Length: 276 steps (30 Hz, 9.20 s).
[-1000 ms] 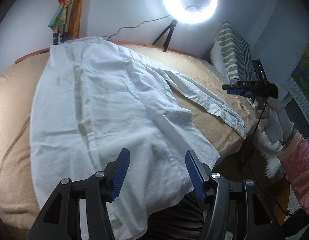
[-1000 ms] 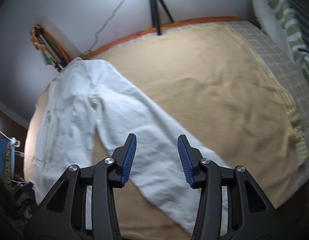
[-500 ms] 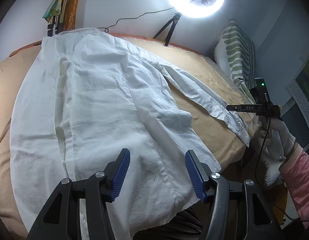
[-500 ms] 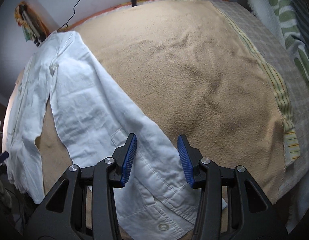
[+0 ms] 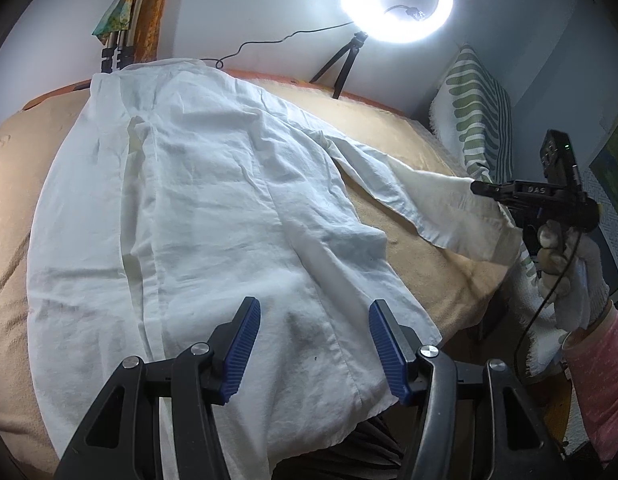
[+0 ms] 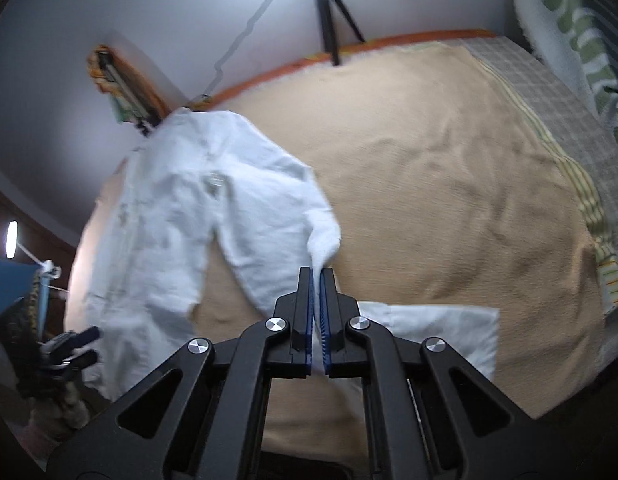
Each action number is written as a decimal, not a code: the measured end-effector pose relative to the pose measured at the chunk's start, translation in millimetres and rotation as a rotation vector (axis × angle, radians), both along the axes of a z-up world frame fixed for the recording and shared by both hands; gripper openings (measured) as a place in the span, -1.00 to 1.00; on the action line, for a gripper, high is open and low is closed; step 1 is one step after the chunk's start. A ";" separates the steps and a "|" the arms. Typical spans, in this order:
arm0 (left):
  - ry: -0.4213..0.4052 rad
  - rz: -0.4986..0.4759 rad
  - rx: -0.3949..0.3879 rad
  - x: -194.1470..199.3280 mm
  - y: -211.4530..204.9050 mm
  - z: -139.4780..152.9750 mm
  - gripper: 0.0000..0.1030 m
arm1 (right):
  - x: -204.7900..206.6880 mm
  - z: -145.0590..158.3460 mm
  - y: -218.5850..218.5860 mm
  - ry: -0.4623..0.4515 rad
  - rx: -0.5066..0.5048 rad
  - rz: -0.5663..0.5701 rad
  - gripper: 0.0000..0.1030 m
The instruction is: Fold small clothes
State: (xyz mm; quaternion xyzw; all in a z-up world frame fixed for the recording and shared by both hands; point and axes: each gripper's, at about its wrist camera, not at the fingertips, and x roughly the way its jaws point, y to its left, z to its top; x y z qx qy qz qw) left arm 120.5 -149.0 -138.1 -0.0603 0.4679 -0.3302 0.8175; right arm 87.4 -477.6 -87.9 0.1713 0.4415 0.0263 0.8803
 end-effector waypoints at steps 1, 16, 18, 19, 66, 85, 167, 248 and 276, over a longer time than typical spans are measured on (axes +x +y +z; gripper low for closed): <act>0.001 0.001 -0.004 0.2 1.1 0.3 0.13 | 2.8 5.4 12.9 -0.011 0.007 0.021 -0.92; 0.043 0.042 -0.066 2.7 29.5 -3.7 0.13 | 17.1 -24.8 205.7 0.067 0.038 0.442 -0.91; 0.062 0.036 -0.078 3.0 30.4 -6.7 0.13 | 20.5 -39.3 215.7 0.128 0.038 0.510 -0.79; 0.071 0.032 -0.082 3.0 29.8 -8.3 0.14 | 21.2 -44.5 219.5 0.158 0.017 0.528 -0.69; 0.221 -0.126 -0.129 -17.0 -3.1 -41.3 -0.37 | 319.8 -61.4 222.3 0.173 -0.399 0.302 -0.93; 0.082 -0.080 -0.104 -8.7 21.5 6.2 -0.22 | 65.8 -57.1 185.2 0.174 -0.011 0.445 -0.80; -0.118 -0.288 0.164 -60.3 -128.3 -24.8 -0.94 | -37.2 -39.8 14.9 -0.021 0.211 0.047 -0.11; 0.046 0.156 -0.099 -69.0 147.0 6.2 -0.41 | 21.6 -89.4 233.7 0.242 0.106 0.396 -0.87; -0.056 -0.099 0.084 -27.8 64.6 -13.0 -0.46 | 30.5 -77.6 241.3 0.139 -0.116 0.441 -0.56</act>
